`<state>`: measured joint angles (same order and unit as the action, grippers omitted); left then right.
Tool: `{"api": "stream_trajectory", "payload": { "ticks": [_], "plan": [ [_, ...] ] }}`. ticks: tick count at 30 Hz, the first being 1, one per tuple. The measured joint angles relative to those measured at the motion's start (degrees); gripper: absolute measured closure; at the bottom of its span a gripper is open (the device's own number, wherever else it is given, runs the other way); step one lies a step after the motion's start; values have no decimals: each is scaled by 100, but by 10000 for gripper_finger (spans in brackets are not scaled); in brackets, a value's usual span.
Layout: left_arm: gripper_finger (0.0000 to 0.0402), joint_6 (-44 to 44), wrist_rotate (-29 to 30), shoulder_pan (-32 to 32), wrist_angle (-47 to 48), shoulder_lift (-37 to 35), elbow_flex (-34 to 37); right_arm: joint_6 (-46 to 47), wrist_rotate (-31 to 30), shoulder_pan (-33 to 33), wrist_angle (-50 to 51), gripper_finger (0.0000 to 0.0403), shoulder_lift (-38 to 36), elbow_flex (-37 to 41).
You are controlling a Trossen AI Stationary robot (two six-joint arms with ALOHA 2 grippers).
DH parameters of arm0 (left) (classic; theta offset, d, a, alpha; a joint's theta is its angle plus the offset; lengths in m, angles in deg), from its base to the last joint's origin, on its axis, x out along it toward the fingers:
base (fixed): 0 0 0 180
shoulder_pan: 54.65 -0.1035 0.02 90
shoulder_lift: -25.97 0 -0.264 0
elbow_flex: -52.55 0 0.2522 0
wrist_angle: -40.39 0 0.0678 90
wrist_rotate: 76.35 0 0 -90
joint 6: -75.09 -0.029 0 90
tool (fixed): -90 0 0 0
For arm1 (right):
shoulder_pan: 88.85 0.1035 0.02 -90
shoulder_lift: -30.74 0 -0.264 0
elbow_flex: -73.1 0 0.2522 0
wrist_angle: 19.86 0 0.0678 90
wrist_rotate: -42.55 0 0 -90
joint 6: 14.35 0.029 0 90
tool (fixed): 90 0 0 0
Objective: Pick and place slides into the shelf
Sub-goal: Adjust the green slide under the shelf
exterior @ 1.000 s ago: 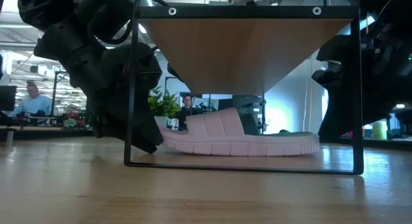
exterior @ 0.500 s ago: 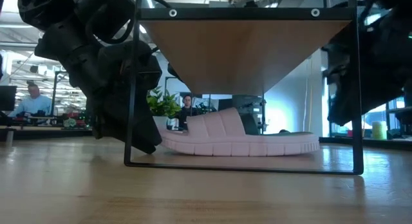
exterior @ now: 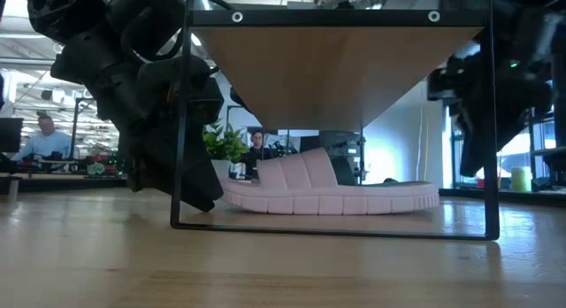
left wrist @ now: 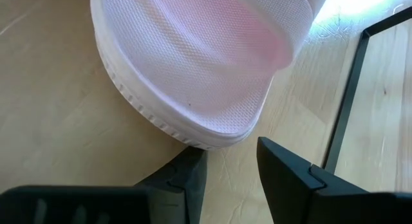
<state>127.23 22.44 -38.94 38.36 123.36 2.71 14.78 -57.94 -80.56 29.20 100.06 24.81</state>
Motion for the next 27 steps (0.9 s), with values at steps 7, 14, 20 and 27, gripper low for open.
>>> {"api": "stream_trajectory", "payload": {
  "ticks": [7, 14, 20, 27],
  "plan": [
    [274, -5, 47, 45, -2, 0, 0, -1485, -20, -1022, -57, 273, 2, 0],
    [274, -13, 70, 105, 0, 0, 0, -2661, -14, -1649, -348, 273, 312, 0],
    [274, -22, 61, 128, 13, 0, 0, -3042, 9, -1770, -656, 273, 828, 2],
    [274, -24, 44, 129, 22, 0, -2, -3078, 309, -1768, -1315, 273, 1005, 4]
  ]
}}
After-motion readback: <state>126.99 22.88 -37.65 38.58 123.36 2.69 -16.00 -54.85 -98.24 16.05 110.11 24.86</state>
